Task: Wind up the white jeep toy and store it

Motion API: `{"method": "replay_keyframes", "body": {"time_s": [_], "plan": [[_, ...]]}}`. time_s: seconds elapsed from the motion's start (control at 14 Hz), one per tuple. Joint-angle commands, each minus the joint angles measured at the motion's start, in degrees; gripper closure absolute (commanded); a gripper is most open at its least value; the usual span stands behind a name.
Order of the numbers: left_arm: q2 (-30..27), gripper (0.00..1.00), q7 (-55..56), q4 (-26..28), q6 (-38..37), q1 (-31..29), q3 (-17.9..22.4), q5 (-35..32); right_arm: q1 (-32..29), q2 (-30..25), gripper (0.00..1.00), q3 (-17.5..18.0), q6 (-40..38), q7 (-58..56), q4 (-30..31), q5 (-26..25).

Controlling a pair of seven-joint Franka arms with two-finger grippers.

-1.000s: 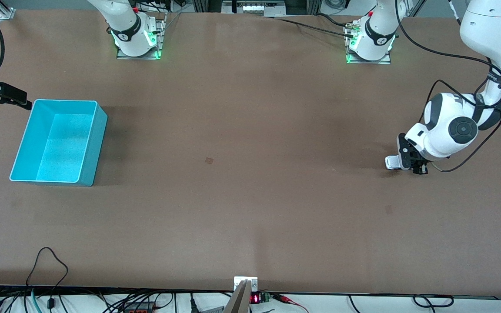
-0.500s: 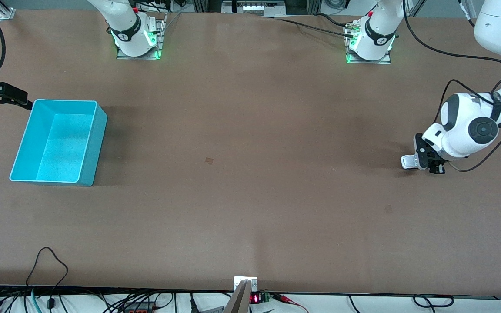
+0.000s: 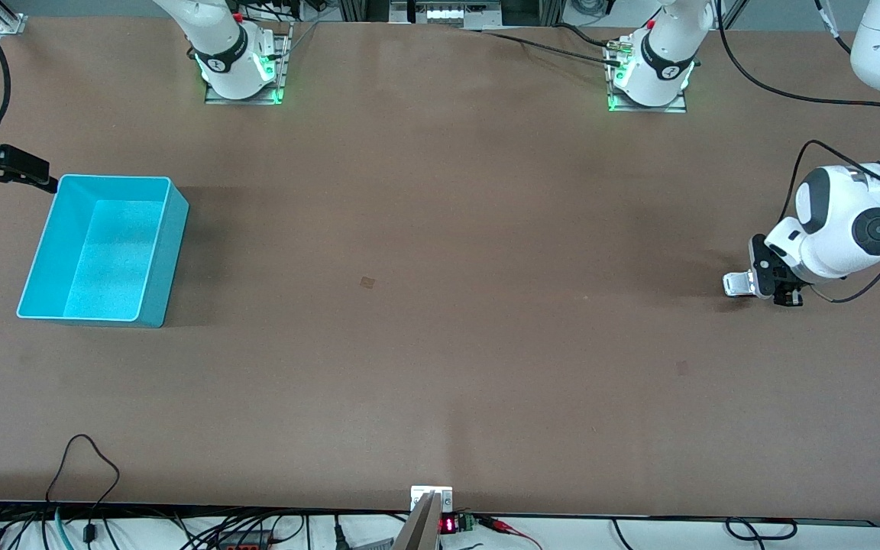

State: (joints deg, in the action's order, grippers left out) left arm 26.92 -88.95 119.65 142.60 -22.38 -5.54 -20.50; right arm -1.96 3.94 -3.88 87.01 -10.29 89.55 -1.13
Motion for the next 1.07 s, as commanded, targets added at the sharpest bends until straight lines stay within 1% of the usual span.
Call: {"method": "replay_keyframes", "body": {"time_s": [0.0, 0.07, 0.29, 0.5, 1.0], "plan": [[4.7, 0.0, -1.0, -2.0, 1.4, -1.5, -0.8, -1.1, 0.0, -0.5, 0.0, 0.2, -0.4, -0.4, 0.4, 0.0], [3.8, 0.0, -1.2, -2.0, 1.0, -1.6, -1.6, -1.0, 0.0, -0.5, 0.0, 0.2, -0.4, -0.3, 0.4, 0.0], [2.2, 0.0, -1.2, -1.9, 0.7, -1.6, -2.3, -1.0, 0.0, -0.5, 0.0, 0.2, -0.4, -0.3, 0.4, 0.0], [-0.1, 0.0, -1.2, -1.9, -2.4, -1.5, -3.2, -1.0, 0.0, -0.5, 0.0, 0.2, -0.4, -0.3, 0.4, 0.0], [-0.2, 0.0, -1.2, -2.0, -2.9, -1.5, -3.5, -0.9, 0.0, -0.5, 0.0, 0.2, -0.4, -0.3, 0.4, 0.0]]}}
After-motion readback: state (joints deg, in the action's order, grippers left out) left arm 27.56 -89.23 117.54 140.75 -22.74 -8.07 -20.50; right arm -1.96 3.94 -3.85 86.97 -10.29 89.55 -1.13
